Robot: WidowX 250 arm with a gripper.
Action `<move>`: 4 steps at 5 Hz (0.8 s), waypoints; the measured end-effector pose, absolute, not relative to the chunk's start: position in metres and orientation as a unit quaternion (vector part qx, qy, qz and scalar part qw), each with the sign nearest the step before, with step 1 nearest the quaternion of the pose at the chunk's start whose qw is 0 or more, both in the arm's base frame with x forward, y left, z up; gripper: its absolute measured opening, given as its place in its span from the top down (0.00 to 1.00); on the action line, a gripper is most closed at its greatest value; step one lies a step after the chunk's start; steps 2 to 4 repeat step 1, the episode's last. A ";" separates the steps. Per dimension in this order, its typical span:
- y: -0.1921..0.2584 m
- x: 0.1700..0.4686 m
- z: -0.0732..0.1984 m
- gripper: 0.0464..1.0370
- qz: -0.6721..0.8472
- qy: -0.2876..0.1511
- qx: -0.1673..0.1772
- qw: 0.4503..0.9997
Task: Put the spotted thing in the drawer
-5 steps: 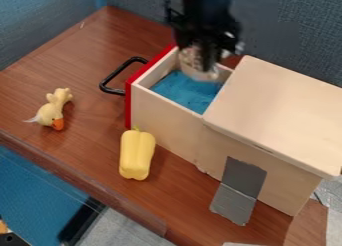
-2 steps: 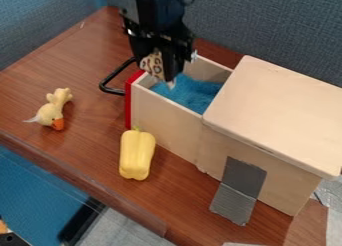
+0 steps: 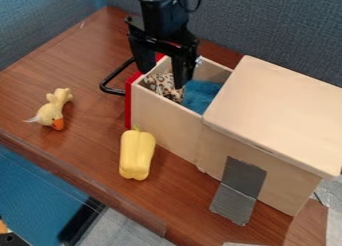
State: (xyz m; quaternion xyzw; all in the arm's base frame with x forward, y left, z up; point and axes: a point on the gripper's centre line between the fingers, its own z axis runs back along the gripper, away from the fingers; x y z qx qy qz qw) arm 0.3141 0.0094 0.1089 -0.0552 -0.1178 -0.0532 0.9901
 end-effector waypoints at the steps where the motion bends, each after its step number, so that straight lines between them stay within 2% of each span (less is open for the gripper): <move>1: 0.013 0.311 0.137 0.04 -0.054 -0.151 -0.051 0.986; 4: 0.013 0.311 0.137 0.04 -0.054 -0.151 -0.051 0.986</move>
